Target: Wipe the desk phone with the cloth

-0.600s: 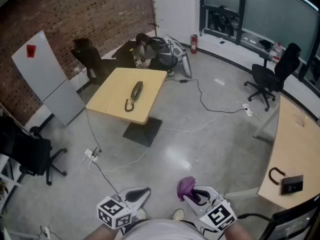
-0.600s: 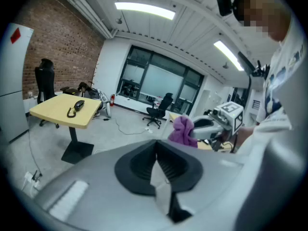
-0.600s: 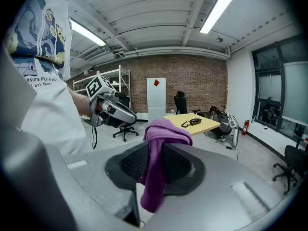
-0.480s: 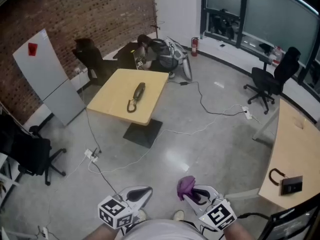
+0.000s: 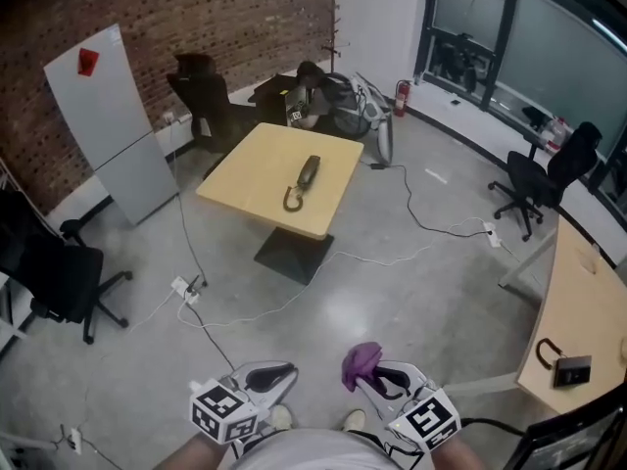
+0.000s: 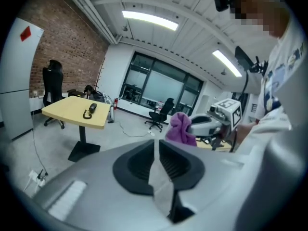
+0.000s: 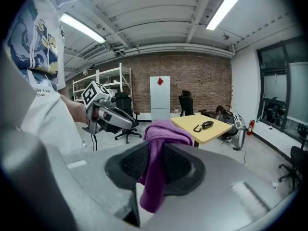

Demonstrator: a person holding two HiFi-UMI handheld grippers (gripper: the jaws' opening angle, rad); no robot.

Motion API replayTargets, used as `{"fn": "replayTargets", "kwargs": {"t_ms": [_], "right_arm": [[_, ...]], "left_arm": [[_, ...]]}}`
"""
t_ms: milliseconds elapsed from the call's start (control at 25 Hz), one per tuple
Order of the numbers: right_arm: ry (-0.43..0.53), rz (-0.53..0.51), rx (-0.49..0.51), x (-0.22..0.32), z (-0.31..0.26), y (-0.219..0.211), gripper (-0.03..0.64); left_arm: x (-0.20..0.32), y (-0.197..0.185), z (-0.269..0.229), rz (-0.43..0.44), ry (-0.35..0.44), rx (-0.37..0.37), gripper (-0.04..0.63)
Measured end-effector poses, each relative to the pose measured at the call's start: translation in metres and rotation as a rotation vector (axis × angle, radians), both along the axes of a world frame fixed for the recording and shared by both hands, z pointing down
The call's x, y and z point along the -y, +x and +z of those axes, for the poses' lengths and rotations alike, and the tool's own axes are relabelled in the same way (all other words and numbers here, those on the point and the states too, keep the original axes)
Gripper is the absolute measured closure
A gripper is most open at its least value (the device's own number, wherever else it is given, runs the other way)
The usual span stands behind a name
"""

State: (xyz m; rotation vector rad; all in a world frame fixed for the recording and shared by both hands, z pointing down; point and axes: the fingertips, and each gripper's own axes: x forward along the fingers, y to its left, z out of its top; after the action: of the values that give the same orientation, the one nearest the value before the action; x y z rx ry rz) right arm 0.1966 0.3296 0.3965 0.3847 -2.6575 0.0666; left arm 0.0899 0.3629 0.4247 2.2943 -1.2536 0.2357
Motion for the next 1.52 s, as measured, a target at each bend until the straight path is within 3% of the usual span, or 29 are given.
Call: {"fn": "replayTargets", "kwargs": {"t_ms": [400,560,840,1160,1520], "right_arm": [[0.000,0.044,0.007,-0.012,0.003,-0.074,0.529],[-0.005,0.014,-0.016,-0.013,0.009,-0.088,0.529],[-0.032,0.007,-0.009,0.056,0.015,-0.103,0.529],[0.004,-0.043,0.033,0.154,0.006,-0.120,0.529],[-0.035,0.039,0.002,0.231,0.025,-0.131,0.529]], "left_arm": [[-0.022,-0.079,0.013,-0.012,-0.013,-0.030,0.554],[-0.015,-0.095,0.023,-0.031,-0.020,-0.038,0.552],[0.047,-0.117,0.027,-0.094,-0.040,-0.034,0.529],[0.146,-0.138,0.020,-0.144,-0.052,0.060,0.471],[0.243,-0.170,0.025,-0.170,-0.083,0.083,0.402]]}}
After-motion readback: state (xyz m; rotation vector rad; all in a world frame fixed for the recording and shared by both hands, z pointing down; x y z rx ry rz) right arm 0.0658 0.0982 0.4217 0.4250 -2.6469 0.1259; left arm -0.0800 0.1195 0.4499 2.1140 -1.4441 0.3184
